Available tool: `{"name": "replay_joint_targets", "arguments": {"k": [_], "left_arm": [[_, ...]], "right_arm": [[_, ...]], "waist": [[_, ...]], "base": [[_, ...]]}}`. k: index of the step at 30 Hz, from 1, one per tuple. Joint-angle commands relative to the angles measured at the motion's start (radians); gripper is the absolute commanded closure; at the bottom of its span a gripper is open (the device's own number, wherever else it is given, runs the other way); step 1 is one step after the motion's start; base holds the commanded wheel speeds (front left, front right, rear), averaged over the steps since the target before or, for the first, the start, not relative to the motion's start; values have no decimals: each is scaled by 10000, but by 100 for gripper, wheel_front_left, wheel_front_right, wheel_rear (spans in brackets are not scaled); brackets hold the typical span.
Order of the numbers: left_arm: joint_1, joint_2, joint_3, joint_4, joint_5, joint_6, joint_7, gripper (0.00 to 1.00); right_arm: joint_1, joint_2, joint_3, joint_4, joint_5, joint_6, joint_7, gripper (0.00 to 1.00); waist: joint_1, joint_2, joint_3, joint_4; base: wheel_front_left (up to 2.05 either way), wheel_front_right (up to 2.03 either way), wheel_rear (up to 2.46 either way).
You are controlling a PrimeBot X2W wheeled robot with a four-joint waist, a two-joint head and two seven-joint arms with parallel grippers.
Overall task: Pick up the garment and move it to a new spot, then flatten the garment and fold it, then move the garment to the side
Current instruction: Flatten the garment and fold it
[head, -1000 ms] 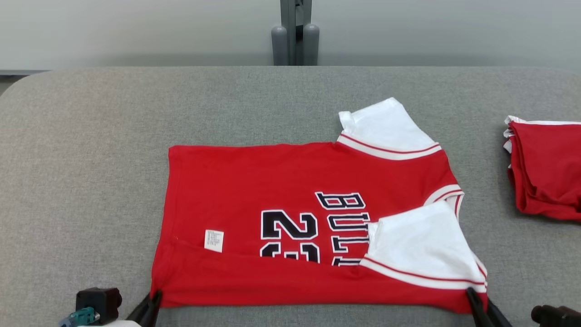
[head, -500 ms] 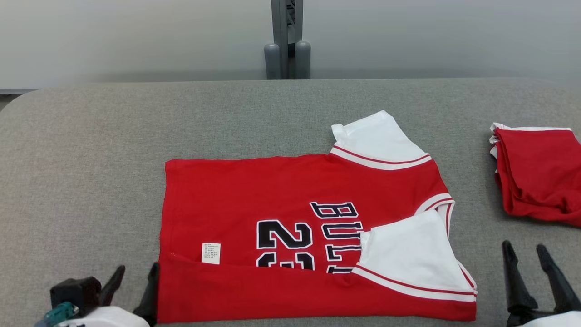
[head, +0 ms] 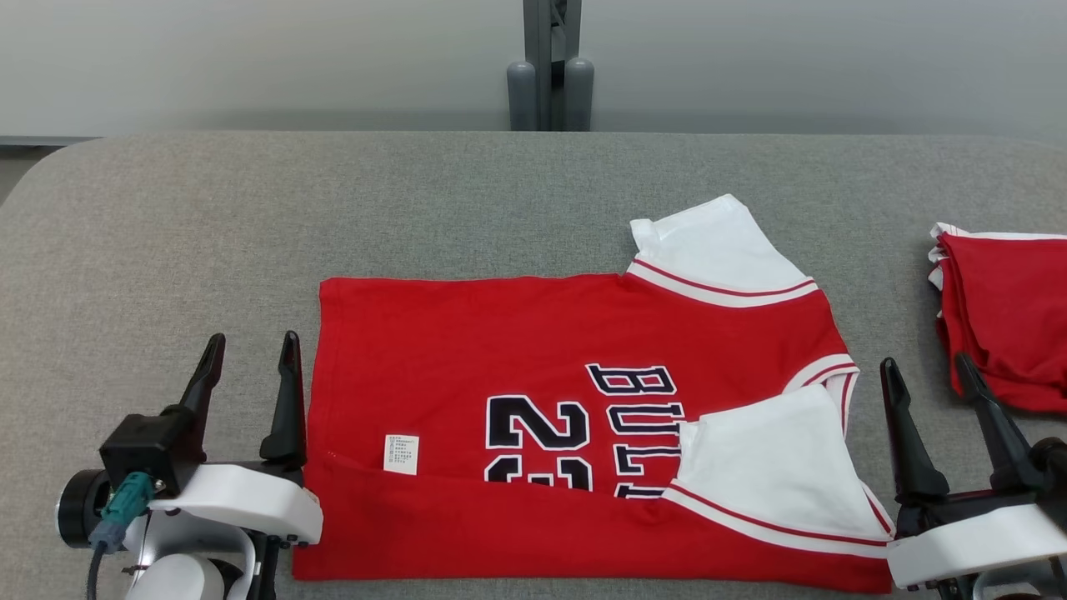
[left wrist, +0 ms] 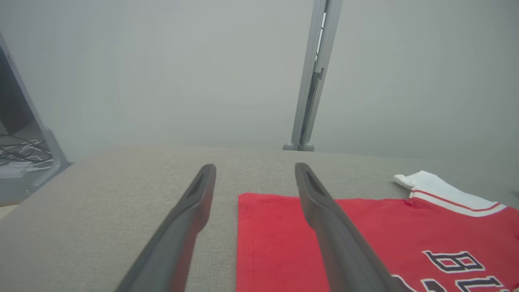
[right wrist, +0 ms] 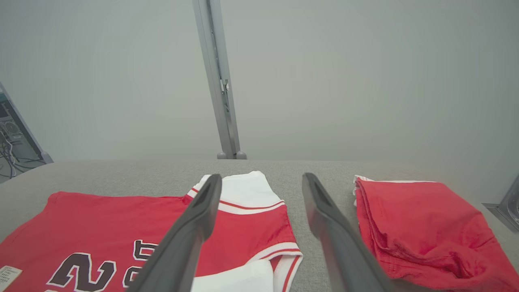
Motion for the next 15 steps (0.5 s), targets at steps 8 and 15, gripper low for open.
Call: {"name": "replay_joint_targets", "arguments": {"k": [8,15], "left_arm": [[-96,115,-300,588,513,227,-108,0],[-95,176,-341,544,483,248,2,0]], "right_arm": [[336,-41,-122,95,145,3,-56,0],[344,-41,-158,125,249,3,-21,0]], "waist": [[0,0,-41,-24],[0,0,-81,30]], "base": [[0,0,0],[0,0,0]]}}
